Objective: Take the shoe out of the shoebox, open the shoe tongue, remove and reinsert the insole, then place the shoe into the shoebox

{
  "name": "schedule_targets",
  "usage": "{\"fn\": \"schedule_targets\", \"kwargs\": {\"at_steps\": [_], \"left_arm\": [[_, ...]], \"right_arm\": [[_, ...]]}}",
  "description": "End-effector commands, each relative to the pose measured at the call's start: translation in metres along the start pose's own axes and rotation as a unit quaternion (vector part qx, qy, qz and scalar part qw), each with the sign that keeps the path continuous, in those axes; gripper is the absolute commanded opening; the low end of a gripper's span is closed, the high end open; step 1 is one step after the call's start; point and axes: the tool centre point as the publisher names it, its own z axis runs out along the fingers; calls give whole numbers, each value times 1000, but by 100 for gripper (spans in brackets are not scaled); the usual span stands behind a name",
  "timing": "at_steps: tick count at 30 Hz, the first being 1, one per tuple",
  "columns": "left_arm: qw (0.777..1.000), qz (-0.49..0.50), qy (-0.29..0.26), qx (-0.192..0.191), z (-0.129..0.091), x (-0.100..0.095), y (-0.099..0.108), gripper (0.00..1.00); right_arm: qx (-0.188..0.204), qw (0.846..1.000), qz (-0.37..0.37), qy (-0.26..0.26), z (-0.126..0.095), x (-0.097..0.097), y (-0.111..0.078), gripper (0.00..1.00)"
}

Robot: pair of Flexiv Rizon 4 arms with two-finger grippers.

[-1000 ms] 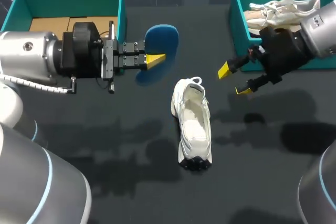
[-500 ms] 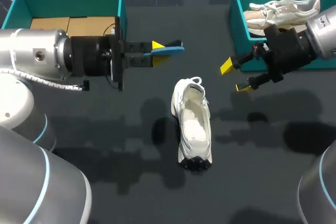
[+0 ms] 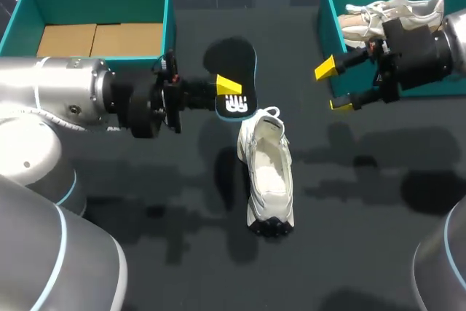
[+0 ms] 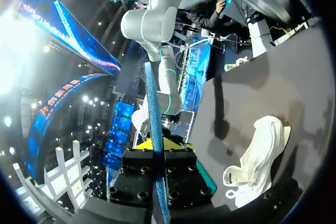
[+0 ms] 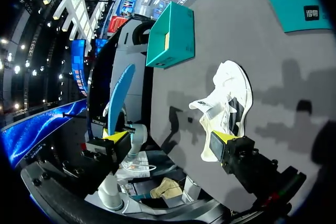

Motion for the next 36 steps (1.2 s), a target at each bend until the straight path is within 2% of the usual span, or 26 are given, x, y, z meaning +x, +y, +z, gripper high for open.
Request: {"fn": "schedule_targets", "kwargs": {"at_steps": [1, 6, 15, 36], "left_arm": [[1000, 19, -3, 2, 9, 17, 15, 0], [999, 31, 10, -4, 12, 33, 28, 0], [997, 65, 27, -7, 25, 49, 48, 0], [992, 108, 70, 20, 54, 76, 62, 0]], "right_arm": [[-3, 1000, -2, 11, 9, -1, 3, 100], [-9, 1000, -10, 21, 16, 3, 8, 100], [-4, 999, -24, 43, 32, 10, 20, 100], [-19, 995, -21, 97, 56, 12, 28, 100]]}}
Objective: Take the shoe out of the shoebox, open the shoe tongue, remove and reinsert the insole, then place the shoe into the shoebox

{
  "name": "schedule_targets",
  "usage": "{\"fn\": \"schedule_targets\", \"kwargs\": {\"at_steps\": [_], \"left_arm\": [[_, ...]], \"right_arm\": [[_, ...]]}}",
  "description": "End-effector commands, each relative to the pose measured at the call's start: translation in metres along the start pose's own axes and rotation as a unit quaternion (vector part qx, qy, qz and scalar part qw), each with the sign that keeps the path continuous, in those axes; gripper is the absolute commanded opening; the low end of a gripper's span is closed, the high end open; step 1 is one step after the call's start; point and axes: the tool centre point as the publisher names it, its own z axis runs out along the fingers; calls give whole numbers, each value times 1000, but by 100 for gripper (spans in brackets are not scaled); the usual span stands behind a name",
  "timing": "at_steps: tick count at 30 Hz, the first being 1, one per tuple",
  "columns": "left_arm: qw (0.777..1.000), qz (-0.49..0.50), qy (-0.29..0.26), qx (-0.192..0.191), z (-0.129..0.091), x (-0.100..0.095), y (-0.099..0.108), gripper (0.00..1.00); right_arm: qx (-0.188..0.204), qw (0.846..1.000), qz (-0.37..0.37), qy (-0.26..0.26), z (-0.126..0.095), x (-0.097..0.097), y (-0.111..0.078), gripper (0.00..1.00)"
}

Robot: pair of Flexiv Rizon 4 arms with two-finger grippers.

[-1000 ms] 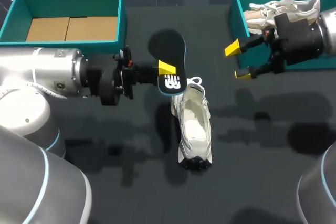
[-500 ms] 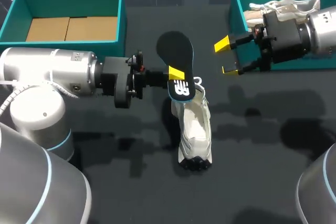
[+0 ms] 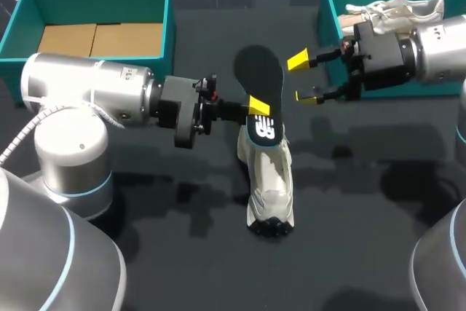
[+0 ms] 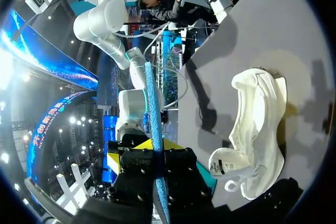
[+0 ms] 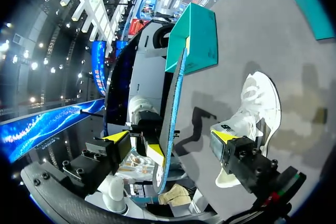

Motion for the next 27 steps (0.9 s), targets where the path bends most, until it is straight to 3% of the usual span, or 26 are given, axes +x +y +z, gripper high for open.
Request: {"fn": "schedule_targets", "kwargs": {"at_steps": [1, 11, 17, 23, 27], "left_arm": [[1000, 6, 1, 3, 11, 2, 5, 0], [1000, 21, 1, -6, 23, 4, 8, 0], [1000, 22, 2, -16, 28, 6, 9, 0], [999, 23, 2, -26, 31, 7, 10, 0], [999, 26, 1, -32, 33, 8, 10, 0]], "right_arm": [[-3, 1000, 2, 8, 9, -3, -1, 100], [-6, 999, 20, 26, 23, -3, -6, 98], [-6, 999, 31, 30, 28, -6, -9, 71], [-7, 999, 38, 32, 30, -10, -9, 54], [-7, 998, 39, 38, 31, -13, -10, 49]]}}
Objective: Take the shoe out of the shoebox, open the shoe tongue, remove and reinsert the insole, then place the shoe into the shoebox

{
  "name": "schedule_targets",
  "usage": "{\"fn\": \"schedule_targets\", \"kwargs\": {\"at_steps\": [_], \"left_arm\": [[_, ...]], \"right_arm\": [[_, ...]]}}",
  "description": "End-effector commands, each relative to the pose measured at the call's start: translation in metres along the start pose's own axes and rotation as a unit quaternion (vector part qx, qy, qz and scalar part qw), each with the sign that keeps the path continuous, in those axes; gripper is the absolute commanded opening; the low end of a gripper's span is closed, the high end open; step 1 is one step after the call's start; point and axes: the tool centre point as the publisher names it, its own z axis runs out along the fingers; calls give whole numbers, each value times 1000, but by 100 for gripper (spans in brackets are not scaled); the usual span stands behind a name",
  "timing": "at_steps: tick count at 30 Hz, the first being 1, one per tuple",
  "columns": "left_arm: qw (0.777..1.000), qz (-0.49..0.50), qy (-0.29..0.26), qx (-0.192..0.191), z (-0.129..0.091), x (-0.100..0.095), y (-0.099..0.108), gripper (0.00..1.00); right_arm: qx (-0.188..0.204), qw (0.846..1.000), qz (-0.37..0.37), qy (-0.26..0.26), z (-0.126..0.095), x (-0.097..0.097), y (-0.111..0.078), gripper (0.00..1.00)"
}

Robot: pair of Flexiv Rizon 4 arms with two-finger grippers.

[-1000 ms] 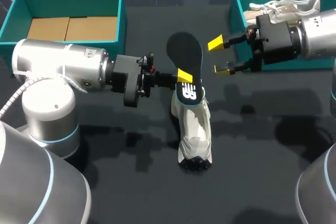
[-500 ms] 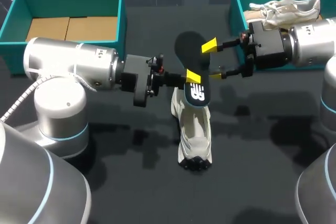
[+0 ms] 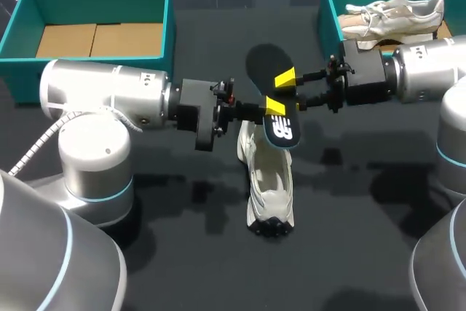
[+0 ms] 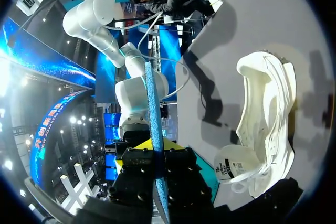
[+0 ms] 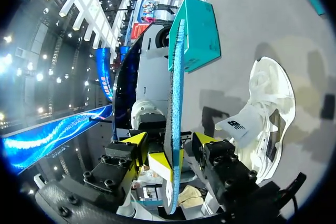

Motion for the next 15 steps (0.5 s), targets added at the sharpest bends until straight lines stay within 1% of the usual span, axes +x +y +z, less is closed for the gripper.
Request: {"fn": "schedule_targets", "kwargs": {"at_steps": [1, 2, 4, 13, 15], "left_arm": [[1000, 4, -2, -7, 7, 2, -2, 0], [1000, 4, -2, -8, 7, 2, -3, 0], [1000, 3, -2, -9, 7, 2, -3, 0], [1000, 3, 0, -13, 9, 6, -4, 0], [1000, 4, 1, -13, 9, 7, -4, 0]], "right_arm": [[-1, 1000, -1, 6, 3, -4, 0, 48], [-1, 1000, -1, 6, 3, -4, 1, 43], [-1, 1000, -3, 7, 3, -5, 1, 38], [1, 1000, -9, 15, 3, -7, 4, 33], [3, 1000, -10, 16, 4, -8, 5, 28]]}}
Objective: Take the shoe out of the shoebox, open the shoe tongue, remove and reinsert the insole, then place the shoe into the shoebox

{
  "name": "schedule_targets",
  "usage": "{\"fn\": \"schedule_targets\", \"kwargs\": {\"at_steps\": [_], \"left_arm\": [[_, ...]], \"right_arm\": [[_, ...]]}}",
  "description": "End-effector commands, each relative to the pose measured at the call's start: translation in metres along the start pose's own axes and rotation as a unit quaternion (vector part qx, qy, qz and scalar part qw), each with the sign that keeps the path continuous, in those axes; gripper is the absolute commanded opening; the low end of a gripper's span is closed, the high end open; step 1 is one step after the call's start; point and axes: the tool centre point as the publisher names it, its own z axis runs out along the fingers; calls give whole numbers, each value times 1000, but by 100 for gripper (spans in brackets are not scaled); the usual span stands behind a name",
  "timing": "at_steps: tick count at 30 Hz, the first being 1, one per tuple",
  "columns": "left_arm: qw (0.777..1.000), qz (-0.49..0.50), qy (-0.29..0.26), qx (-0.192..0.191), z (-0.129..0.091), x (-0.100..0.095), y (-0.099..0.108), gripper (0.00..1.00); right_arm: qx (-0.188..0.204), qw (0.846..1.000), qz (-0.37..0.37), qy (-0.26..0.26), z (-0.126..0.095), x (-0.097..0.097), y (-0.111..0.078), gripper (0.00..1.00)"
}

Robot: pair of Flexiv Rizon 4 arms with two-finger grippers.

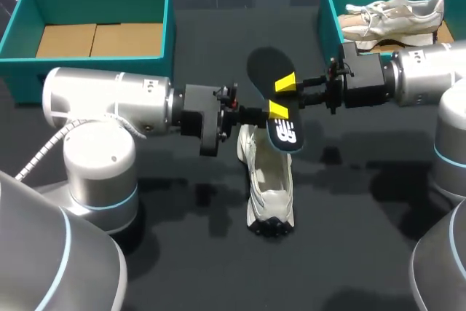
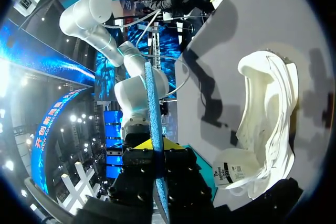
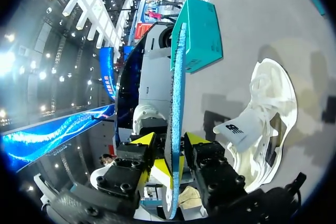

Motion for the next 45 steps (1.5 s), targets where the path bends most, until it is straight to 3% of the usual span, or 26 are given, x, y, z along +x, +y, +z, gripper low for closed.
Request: {"fn": "schedule_targets", "kwargs": {"at_steps": [1, 9, 11, 17, 18, 19, 20, 27, 32, 45], "left_arm": [[1000, 1, 0, -1, 4, 2, -1, 0], [1000, 2, 0, 1, 5, 2, -2, 0], [1000, 2, 1, 1, 6, 3, -2, 0], [1000, -1, 4, 2, 4, 4, -4, 0], [1000, -3, 5, 1, 2, 3, -5, 17], [1000, -7, 5, 0, -2, 1, -6, 51], [1000, -14, 5, 0, -6, -2, -6, 100], [999, -38, 40, 0, -56, -12, 4, 100], [990, -31, 136, -3, -92, -18, 26, 100], [990, -31, 136, -3, -92, -18, 26, 100]], "right_arm": [[4, 1000, 0, 3, 2, -3, 2, 23], [3, 1000, -1, 5, 3, -4, 2, 8], [3, 1000, -2, 6, 3, -4, 2, 0], [6, 1000, -3, 8, 4, -6, 1, 0], [6, 1000, -3, 8, 4, -6, 1, 0], [6, 1000, -3, 9, 4, -7, 0, 0], [6, 1000, -3, 9, 3, -7, 0, 0], [0, 1000, -1, 12, -4, -12, -6, 0], [-1, 1000, 2, 12, -6, -16, -10, 0], [-9, 1000, 9, 18, -8, -19, -14, 0]]}}
